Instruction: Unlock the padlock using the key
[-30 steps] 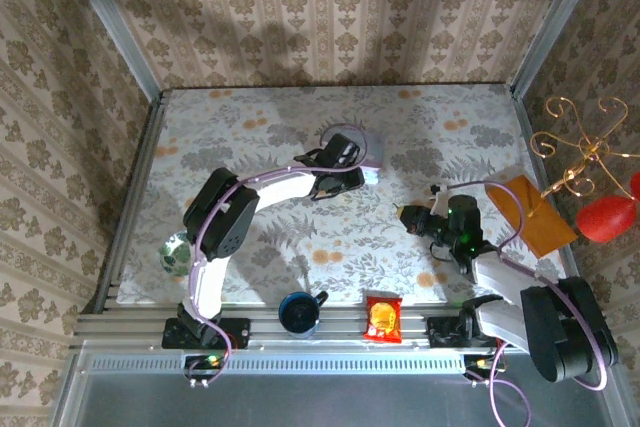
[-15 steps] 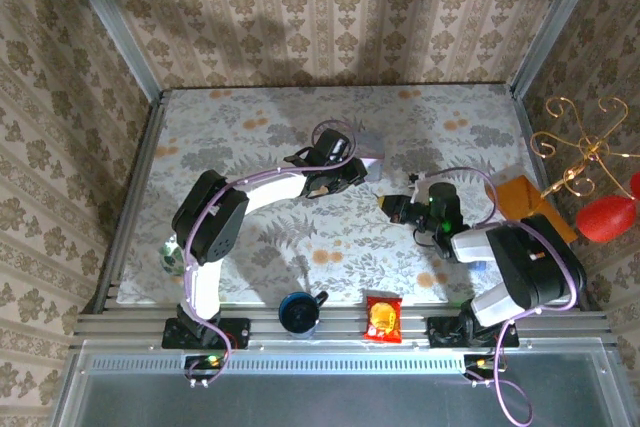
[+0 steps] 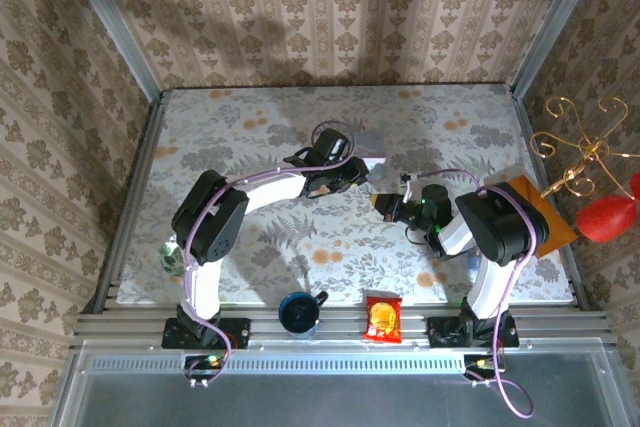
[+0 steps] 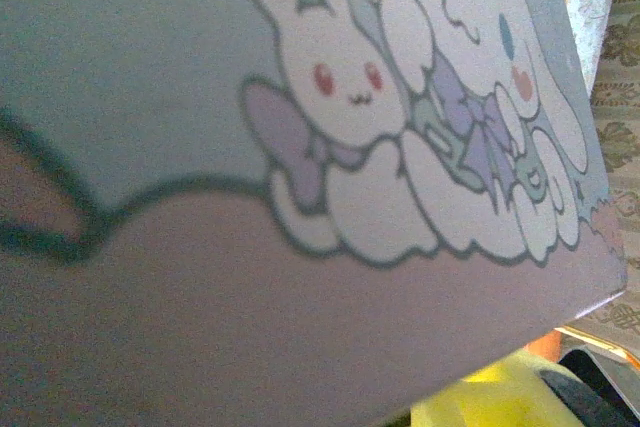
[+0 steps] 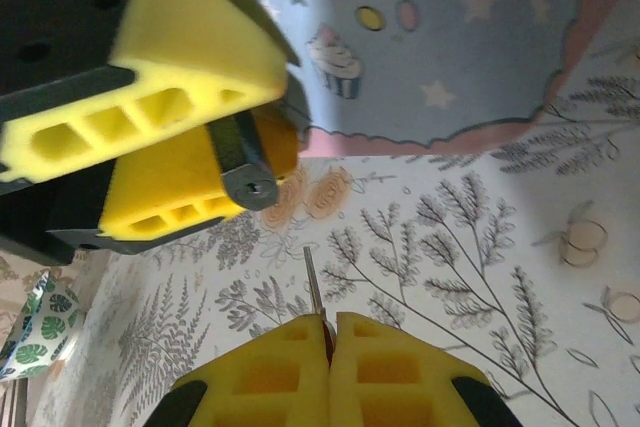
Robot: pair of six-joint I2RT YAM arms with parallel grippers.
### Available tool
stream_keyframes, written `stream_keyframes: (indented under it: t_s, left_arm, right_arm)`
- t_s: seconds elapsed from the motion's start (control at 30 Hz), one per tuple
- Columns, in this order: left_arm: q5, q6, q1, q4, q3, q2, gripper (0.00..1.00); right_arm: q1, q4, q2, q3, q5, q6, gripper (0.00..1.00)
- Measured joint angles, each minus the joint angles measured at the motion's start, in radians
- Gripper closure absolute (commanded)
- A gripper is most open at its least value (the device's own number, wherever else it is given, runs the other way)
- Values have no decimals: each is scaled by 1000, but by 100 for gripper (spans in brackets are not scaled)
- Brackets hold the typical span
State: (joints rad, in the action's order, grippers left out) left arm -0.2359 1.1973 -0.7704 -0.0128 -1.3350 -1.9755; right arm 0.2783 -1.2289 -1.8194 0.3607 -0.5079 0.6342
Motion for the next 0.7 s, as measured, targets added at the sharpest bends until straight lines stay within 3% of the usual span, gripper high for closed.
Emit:
stream_keyframes:
  t_s: [0.7]
  left_arm:
    - [-31,34,6,67,39,0,100]
  right_arm:
    - [2,-41,1,21,15,-32,100]
